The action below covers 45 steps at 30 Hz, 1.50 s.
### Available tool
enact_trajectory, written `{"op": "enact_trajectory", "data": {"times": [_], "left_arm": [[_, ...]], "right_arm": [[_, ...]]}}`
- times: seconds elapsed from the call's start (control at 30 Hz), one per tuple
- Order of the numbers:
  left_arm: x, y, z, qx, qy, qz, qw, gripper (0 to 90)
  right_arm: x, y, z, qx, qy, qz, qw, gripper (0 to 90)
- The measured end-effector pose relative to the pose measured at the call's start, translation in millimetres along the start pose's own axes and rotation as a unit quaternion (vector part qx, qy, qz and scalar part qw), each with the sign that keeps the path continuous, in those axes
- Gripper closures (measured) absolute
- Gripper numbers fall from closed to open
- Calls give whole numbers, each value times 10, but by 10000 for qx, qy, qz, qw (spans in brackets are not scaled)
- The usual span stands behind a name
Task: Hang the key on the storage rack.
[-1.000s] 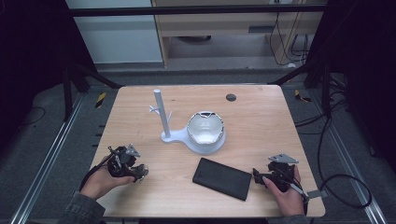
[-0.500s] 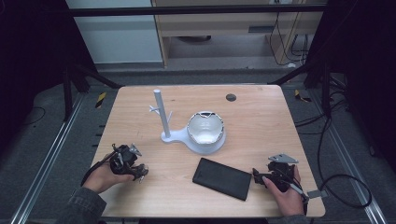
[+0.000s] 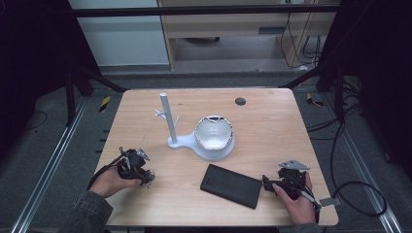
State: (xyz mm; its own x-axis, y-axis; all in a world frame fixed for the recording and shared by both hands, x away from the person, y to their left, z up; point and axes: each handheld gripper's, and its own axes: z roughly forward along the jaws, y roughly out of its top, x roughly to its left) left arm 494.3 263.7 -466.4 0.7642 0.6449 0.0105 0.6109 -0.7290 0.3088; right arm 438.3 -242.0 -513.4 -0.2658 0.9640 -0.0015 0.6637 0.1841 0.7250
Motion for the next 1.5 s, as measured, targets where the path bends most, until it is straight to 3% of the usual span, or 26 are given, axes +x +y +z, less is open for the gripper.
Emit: {"op": "enact_trajectory", "data": {"times": [0.1, 0.17, 0.2, 0.5, 0.8, 1.0, 1.2, 1.5], "left_arm": [[-12, 7, -9, 73, 71, -78, 9999, 654], [-15, 7, -13, 115, 99, -84, 9998, 776], [-24, 3, -15, 133, 121, -118, 9998, 792], [2, -32, -35, 201, 63, -205, 9996, 828], [31, -61, -211, -80, 161, -293, 9994, 833], [22, 36, -497, -164, 229, -160, 9995, 834], [-5, 275, -868, -312, 363, -8, 9989, 834], [4, 617, -1299, -451, 611, 132, 9970, 834]], "right_arm": [[2, 0, 1, 3, -4, -4, 10000, 4], [2, 1, 1, 0, -2, -6, 10000, 4], [4, 1, 1, 1, -4, -13, 10000, 4], [14, 1, 0, 2, 8, 3, 10000, 4], [18, 0, 2, 8, -4, -14, 10000, 4], [21, 1, 2, 8, 3, -6, 10000, 4], [21, 1, 2, 10, 2, -10, 10000, 4], [20, 3, 4, 9, 9, -14, 10000, 4]]}}
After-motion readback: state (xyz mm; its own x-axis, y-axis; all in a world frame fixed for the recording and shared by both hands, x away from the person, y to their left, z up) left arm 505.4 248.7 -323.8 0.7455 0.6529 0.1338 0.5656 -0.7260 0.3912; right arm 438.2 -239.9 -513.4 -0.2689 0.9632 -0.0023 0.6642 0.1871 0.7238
